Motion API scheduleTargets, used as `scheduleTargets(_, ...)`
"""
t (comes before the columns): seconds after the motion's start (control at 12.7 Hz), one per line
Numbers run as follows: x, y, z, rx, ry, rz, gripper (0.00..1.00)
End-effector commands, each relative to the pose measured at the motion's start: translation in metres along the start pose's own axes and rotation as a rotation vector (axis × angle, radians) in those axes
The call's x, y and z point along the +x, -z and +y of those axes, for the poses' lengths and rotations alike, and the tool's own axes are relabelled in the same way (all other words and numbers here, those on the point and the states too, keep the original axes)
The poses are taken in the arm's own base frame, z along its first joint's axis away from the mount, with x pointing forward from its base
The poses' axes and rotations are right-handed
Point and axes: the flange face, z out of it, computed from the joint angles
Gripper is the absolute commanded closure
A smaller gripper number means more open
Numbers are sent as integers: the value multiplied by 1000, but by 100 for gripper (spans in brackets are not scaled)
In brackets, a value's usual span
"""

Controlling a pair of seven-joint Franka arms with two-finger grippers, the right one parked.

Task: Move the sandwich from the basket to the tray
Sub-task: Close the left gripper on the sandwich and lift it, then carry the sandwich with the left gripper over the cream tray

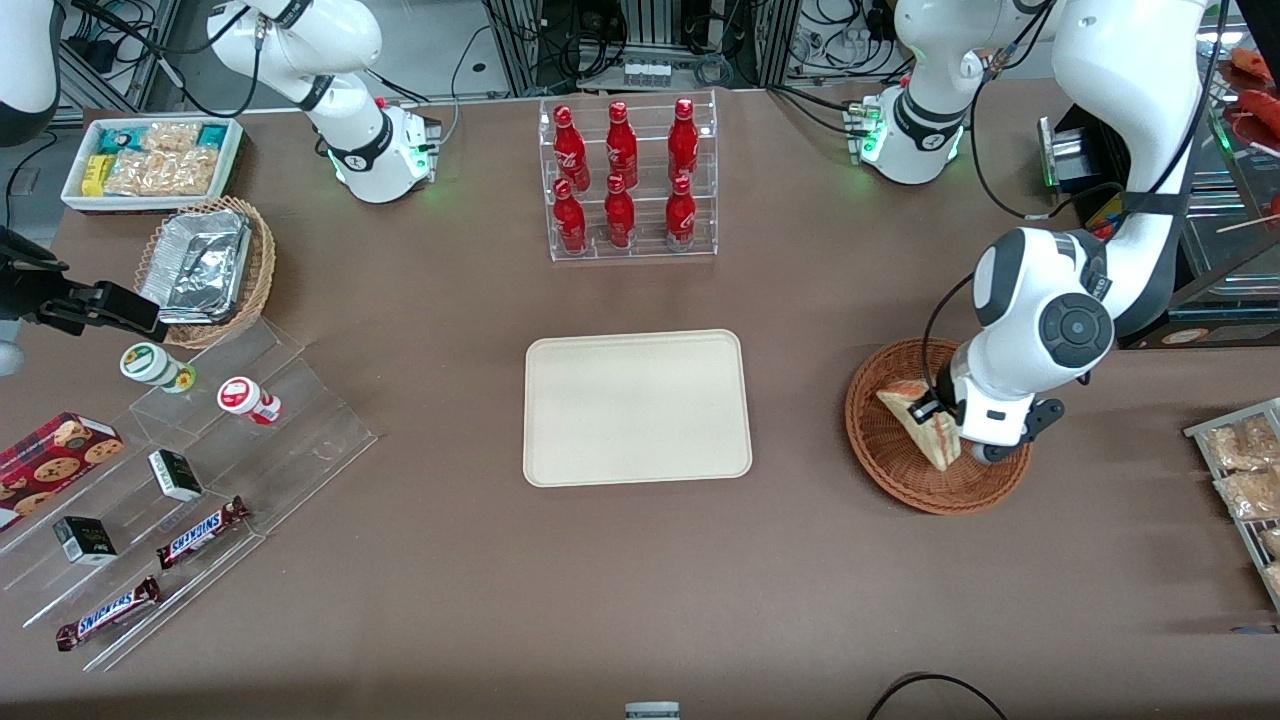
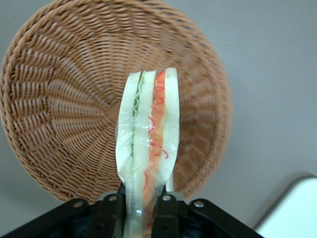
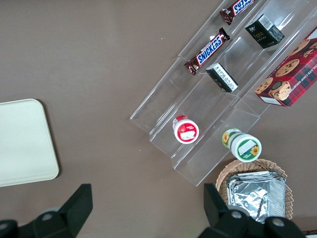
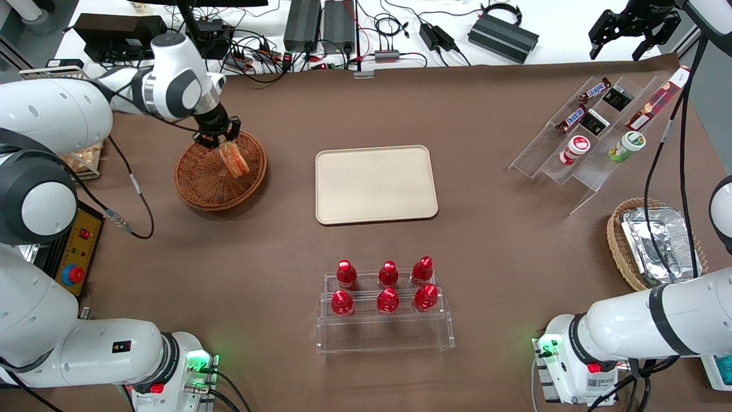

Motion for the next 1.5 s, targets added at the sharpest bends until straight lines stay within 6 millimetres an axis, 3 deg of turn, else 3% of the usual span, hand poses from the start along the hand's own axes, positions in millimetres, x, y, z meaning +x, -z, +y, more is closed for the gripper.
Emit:
scheduleTargets(0.0, -33, 23, 52, 7, -103, 12, 100)
scheduleTargets(0.16, -74, 23, 92, 10, -196, 16, 100)
scheduleTargets(0.39, -133, 2, 154, 12, -329, 6, 100)
scheduleTargets(0.87, -221, -48, 259, -7, -463, -24, 100)
scheduleTargets(1.26, -266, -70, 304, -23, -407, -25, 100)
scheduleTargets(1.42, -271, -80, 313, 2, -391, 4, 100)
